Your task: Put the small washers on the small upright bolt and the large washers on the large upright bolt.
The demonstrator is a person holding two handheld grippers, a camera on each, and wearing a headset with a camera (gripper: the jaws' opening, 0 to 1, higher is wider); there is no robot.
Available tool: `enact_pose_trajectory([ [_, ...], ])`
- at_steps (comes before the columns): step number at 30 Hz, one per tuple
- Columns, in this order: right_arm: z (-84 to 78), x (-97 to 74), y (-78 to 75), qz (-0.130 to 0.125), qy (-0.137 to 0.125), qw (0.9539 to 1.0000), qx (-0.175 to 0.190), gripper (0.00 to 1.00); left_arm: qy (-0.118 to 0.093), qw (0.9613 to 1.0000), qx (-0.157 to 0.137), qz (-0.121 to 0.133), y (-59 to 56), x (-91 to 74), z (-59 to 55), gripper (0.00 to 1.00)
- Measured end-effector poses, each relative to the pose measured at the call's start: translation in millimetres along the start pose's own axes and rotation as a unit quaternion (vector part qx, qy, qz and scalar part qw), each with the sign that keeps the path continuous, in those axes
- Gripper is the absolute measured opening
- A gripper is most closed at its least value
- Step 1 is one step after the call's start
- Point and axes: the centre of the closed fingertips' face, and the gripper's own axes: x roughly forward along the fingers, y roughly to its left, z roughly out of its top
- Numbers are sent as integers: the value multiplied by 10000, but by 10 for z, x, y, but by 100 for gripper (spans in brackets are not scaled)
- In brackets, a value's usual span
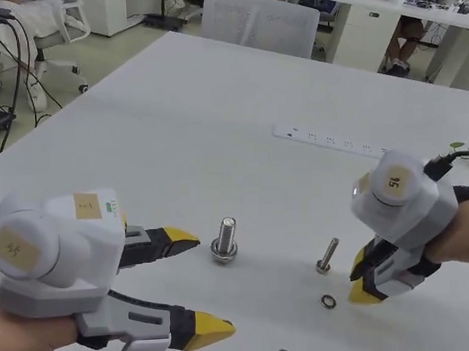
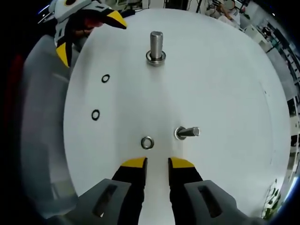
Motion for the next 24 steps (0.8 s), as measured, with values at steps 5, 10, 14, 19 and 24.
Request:
enact_pose_trajectory([
  [5,46,59,85,82,-7,9999,-87,20,-1,10000,8,22,3,-14,4,64],
  [10,90,98,120,114,-38,9998,-137,20,-10,10000,16,39,2,-25,14,64],
  [14,120,135,134,125,-46,9998,-171,20,-13,10000,26,50,0,-32,16,64],
  [19,148,177,139,138,-49,9997,-187,20,-23,10000,19,71,6,-41,17,64],
  [24,162,191,142,120,12,9996,-266,20,-31,10000,13,79,11,-44,16,64],
])
